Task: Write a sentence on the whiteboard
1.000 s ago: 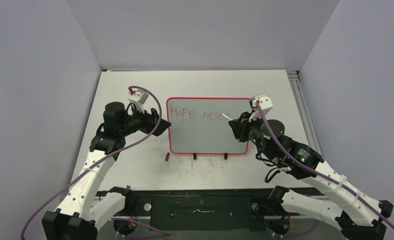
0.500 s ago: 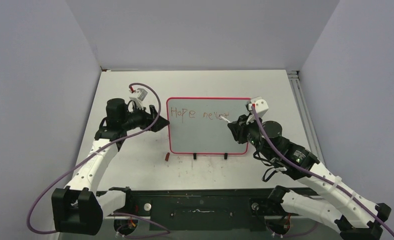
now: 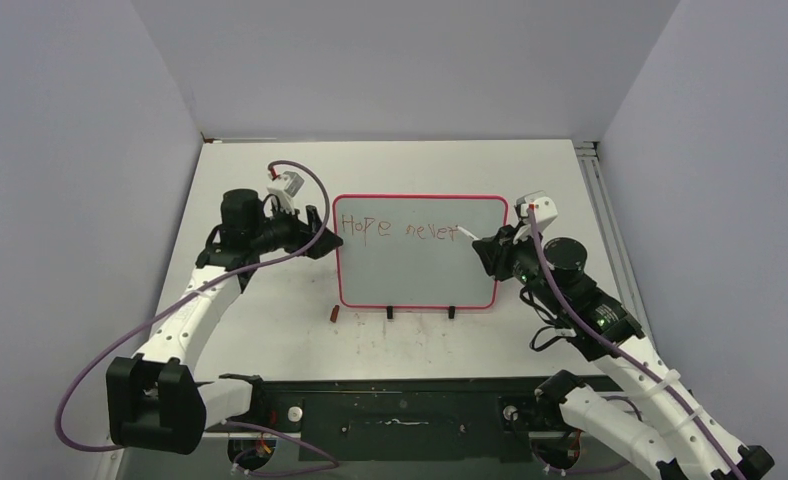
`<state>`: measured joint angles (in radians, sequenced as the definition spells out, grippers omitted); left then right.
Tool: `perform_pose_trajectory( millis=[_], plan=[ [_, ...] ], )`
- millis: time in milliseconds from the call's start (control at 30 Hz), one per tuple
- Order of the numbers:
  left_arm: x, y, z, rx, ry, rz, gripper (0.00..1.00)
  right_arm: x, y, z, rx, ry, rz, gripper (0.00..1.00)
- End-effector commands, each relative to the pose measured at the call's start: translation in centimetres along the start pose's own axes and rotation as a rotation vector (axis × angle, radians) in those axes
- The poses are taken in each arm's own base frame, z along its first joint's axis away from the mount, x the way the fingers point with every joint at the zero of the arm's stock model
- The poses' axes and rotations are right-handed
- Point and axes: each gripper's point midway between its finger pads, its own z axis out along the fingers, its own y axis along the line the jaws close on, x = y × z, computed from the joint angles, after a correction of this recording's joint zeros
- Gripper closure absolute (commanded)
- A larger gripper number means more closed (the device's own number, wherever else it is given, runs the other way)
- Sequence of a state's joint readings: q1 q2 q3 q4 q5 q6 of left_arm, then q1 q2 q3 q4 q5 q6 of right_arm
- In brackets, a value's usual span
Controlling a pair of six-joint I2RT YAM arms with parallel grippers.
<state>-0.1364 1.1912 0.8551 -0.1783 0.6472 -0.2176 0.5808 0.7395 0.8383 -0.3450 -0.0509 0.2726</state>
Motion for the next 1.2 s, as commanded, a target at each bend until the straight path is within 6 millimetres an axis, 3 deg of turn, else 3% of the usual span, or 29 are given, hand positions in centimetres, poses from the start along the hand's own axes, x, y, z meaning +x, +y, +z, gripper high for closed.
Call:
perform_pose_trajectory(
  millis=[0, 133, 333, 500, 633, 733, 1000, 1167],
  plan=[
    [0.1, -0.6, 0.6, 0.029, 0.008, 0.047, 0.22, -1.9, -0.8, -0.7, 0.038, -0.089, -0.007, 0.95],
    [0.5, -0.7, 0.8, 0.031, 0.02, 0.038, 0.26, -2.0, -0.7, -0.9, 0.03, -0.09, -0.019, 0.95],
    [1.0, -0.5, 1.0, 0.033, 0.04, 0.025, 0.41, -0.7, 2.6, 0.2, -0.118, -0.103, 0.056, 0.95],
    [1.2, -0.4, 1.2, 0.032, 0.051, 0.016, 0.52, 1.4, 7.0, 1.3, -0.151, -0.126, 0.078, 0.95],
    [1.2, -0.4, 1.3, 0.034, 0.056, 0.016, 0.57, 3.6, 12.6, 1.7, -0.175, -0.142, 0.007, 0.95],
    [1.3, -0.6, 1.3, 0.036, 0.055, 0.02, 0.6, 5.3, 15.4, 2.3, -0.161, -0.15, -0.036, 0.95],
    [1.4, -0.9, 1.4, 0.04, 0.061, 0.023, 0.7, 7.3, 16.1, 5.0, -0.082, -0.179, -0.014, 0.95],
    [1.4, -0.7, 1.5, 0.027, 0.062, 0.029, 0.75, 8.0, 15.5, 6.0, -0.027, -0.18, -0.022, 0.95]
  ],
)
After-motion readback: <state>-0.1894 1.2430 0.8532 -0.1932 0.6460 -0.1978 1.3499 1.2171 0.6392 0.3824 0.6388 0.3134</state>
